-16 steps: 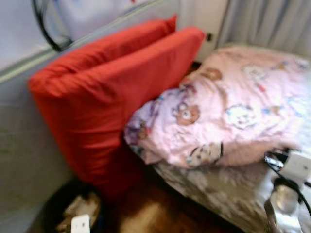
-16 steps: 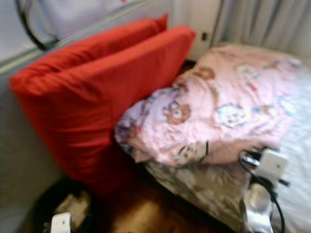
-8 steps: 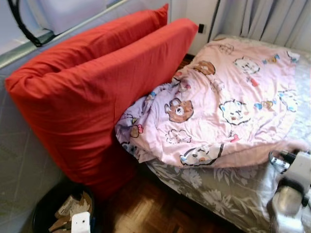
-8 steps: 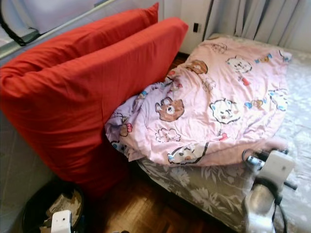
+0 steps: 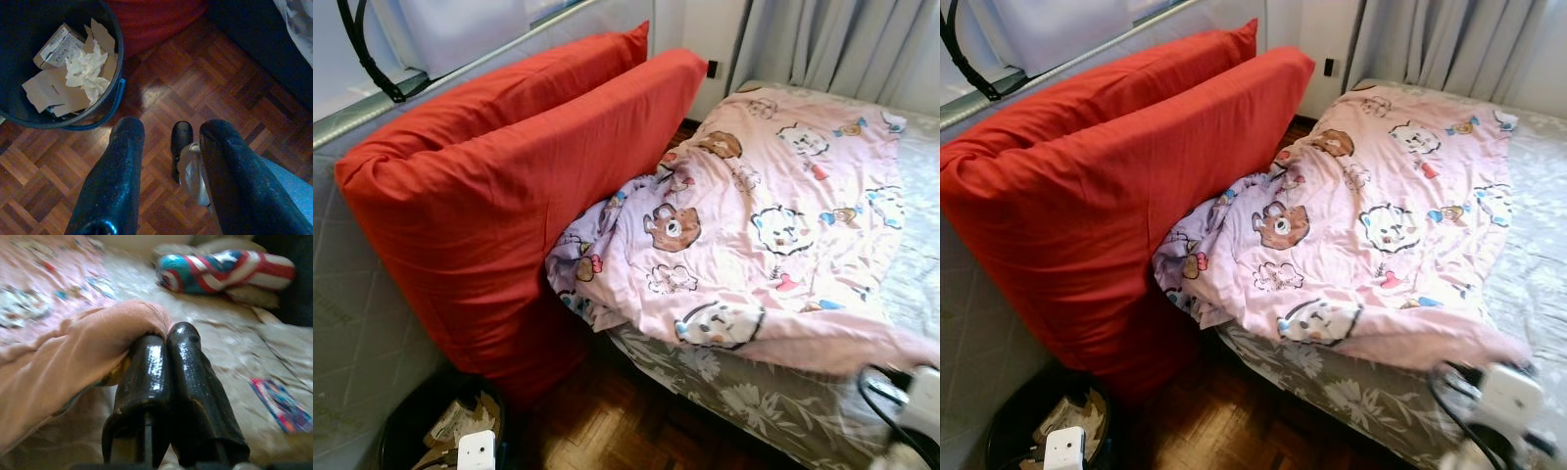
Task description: Clean up the room
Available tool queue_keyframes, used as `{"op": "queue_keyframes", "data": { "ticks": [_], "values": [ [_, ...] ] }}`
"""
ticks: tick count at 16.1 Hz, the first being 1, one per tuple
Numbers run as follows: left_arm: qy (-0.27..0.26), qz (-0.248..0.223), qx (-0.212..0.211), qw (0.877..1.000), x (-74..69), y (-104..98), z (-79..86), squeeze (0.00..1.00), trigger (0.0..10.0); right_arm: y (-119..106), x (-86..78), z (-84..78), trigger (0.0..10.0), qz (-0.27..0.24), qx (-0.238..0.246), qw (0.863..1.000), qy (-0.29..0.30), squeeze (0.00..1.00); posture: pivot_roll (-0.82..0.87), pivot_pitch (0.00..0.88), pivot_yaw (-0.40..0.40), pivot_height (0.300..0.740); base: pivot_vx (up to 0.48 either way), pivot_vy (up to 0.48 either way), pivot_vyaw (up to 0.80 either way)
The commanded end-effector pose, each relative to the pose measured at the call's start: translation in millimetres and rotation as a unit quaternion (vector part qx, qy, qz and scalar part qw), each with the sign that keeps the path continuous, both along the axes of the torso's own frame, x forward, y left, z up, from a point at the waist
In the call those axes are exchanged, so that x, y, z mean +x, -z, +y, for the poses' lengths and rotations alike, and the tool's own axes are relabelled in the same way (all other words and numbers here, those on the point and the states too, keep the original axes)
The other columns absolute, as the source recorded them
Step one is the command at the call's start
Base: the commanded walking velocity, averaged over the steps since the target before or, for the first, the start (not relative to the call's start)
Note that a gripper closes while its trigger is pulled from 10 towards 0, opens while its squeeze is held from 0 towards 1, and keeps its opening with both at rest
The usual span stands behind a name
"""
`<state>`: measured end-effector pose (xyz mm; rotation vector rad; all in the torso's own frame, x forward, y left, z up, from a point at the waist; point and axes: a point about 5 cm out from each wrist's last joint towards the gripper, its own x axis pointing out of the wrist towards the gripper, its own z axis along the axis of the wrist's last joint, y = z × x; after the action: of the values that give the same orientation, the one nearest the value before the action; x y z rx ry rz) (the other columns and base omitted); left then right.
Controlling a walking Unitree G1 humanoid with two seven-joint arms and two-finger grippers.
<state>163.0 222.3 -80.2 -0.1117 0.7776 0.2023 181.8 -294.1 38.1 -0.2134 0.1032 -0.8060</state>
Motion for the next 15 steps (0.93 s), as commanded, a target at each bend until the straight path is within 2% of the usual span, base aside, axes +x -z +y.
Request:
{"op": "queue_keyframes", "data": {
  "ticks": [1,2,4,5,6,9,11,15],
  "values": [
    [0.012,0.023,0.003,1.000,-7.8,5,-1.6,0.00,10.0,3,-8.9,-9.5,10.0,0.005,0.017,0.999,0.036,0.00,0.04,0.107,0.012,0.740,0.000,0.000,0.00],
    [0.017,0.025,0.002,1.000,-8.0,5,-3.0,0.00,10.0,10,-11.4,-10.9,10.0,0.017,0.032,0.999,0.039,0.00,0.04,0.108,0.011,0.740,0.000,0.000,0.00],
    [0.017,0.025,0.002,1.000,-8.0,5,-3.0,0.00,10.0,10,-11.4,-10.9,10.0,0.017,0.032,0.999,0.039,0.00,0.04,0.108,0.011,0.740,0.000,0.000,0.00],
    [0.021,0.026,0.001,0.999,-8.3,5,-4.5,0.00,10.0,20,-15.0,-7.9,10.0,0.050,0.048,0.997,0.039,0.00,0.04,0.108,0.010,0.740,0.000,0.000,0.00],
    [0.027,0.028,0.000,0.999,-8.9,6,-6.1,0.00,10.0,40,-20.5,-1.7,10.0,0.101,0.080,0.991,0.035,0.00,0.04,0.109,0.010,0.740,0.000,0.000,0.00],
    [0.028,0.030,-0.001,0.999,-9.6,7,-6.8,0.00,10.0,59,-25.4,6.5,10.0,0.159,0.097,0.983,0.007,0.00,0.04,0.112,0.009,0.740,0.000,0.000,0.00],
    [0.029,0.030,-0.001,0.999,-9.8,7,-6.8,0.00,10.0,75,-40.4,3.9,10.0,0.198,0.123,0.972,0.040,0.00,0.05,0.110,0.009,0.740,0.000,0.000,0.00],
    [0.031,0.031,-0.002,0.999,-9.9,7,-7.8,0.00,10.0,93,-60.1,-1.1,10.0,0.245,0.160,0.954,0.074,0.00,0.04,0.110,0.009,0.740,0.000,0.000,0.00]
  ]
}}
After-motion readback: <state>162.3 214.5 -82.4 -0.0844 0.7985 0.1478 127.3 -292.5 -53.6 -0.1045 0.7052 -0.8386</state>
